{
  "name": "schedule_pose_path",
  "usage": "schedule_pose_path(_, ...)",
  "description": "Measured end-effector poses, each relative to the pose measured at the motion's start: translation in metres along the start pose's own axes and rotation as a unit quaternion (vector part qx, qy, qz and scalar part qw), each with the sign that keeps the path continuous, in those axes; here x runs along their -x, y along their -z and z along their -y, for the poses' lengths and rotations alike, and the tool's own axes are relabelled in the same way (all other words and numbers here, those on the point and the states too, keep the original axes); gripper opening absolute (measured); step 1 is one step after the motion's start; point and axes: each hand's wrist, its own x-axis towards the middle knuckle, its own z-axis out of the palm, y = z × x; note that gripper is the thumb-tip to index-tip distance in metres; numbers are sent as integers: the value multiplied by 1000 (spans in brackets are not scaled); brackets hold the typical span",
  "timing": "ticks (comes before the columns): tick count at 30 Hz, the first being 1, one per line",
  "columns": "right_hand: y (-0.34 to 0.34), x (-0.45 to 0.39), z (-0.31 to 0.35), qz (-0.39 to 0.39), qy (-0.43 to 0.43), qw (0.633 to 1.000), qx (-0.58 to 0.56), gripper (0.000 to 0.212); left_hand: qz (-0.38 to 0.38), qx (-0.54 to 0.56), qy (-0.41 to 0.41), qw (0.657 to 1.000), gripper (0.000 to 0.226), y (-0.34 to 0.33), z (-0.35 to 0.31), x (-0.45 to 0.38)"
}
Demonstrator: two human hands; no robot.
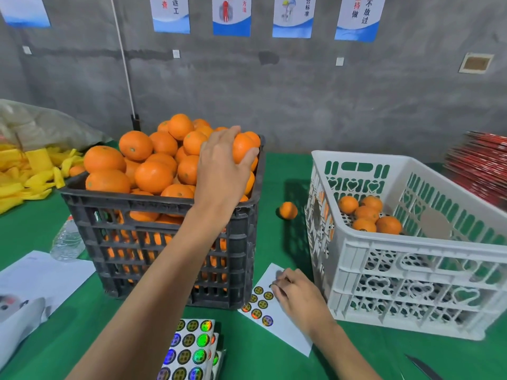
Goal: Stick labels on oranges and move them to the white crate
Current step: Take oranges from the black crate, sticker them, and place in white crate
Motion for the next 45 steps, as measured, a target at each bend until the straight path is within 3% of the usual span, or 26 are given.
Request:
schedule_pose_path(4,6,-6,12,-23,-67,997,6,35,-2,12,1,1000,55,1,-1,2)
schedule_pose_path(6,23,-16,19,-41,-156,985,-68,29,-3,19,0,1000,54,1,-1,3)
schedule_pose_path(8,47,-31,27,-113,-194,964,-142,30,-5,27,-3,1000,54,0,-1,3)
schedule_pose_path(13,142,-84,58,-335,-159,902,-222,32,0,41,-48,998,54,-2,-3,3)
schedule_pose_path(16,193,-106,75,-371,-137,894,-211,33,12,53,-84,995,57,-3,-4,2)
schedule_pose_path(21,222,-107,87,-379,-66,905,-179,31,12,28,-164,986,60,-6,-4,-2)
schedule_pose_path(24,228,-99,87,-343,-18,917,-203,41,-1,36,-156,987,71,-10,-6,-4)
schedule_pose_path(27,237,-97,86,-300,-45,923,-235,44,-4,100,-126,987,78,-18,-15,-8)
schedule_pose_path(30,249,-95,76,-294,-82,918,-252,51,44,180,-71,980,91,-28,-21,-13)
schedule_pose_path(33,258,-95,57,-295,-97,930,-197,38,136,247,-39,959,89,-39,-26,-23)
schedule_pose_path(36,258,-96,33,-284,-141,945,-74,30,185,156,-68,968,70,-44,-35,-37)
schedule_pose_path(40,247,-86,-2,-240,-228,936,120,32,124,-25,-66,990,34,-28,-23,-64)
schedule_pose_path(43,236,-87,-14,-202,-265,933,138,31,121,-163,-20,979,43,-10,4,-87)
schedule_pose_path(45,236,-96,-9,-199,-259,935,140,33,167,-240,4,956,56,0,22,-104)
